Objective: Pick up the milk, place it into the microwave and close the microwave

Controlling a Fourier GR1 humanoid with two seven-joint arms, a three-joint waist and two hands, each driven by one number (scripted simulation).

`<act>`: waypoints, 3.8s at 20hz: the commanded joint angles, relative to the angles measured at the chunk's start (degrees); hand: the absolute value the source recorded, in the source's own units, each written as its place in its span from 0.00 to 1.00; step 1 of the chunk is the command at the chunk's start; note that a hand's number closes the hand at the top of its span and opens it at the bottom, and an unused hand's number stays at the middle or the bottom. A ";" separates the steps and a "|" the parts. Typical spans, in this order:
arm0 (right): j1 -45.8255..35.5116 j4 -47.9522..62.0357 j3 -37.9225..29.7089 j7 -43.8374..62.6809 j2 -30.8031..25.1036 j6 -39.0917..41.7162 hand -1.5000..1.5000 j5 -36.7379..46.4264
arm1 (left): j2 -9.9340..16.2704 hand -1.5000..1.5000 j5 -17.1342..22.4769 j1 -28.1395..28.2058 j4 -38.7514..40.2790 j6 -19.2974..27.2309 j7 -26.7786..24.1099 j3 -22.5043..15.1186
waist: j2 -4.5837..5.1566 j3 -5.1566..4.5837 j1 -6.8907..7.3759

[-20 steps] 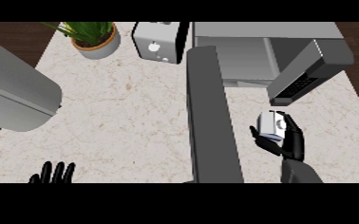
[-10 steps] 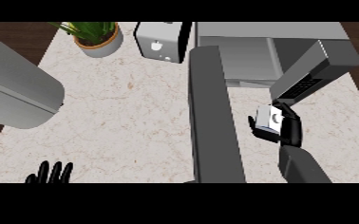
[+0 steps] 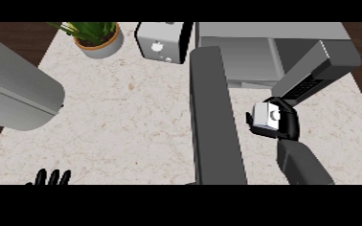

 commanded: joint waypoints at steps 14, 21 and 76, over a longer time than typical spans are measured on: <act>20.20 -34.43 10.44 11.51 3.11 1.57 1.00 1.49 | -0.99 0.00 -3.02 3.14 -0.71 0.73 -1.31 -5.42 | -0.84 -0.24 -2.35; 31.88 -55.15 14.92 19.15 4.58 10.52 1.00 -3.59 | 0.55 0.00 -0.19 3.86 -1.87 0.24 -1.78 -2.07 | -0.67 -0.20 -2.11; -22.18 6.98 11.84 16.27 -3.82 -26.09 1.00 4.69 | 4.66 0.00 4.64 1.42 3.34 -6.58 -3.37 3.48 | 2.42 0.17 5.68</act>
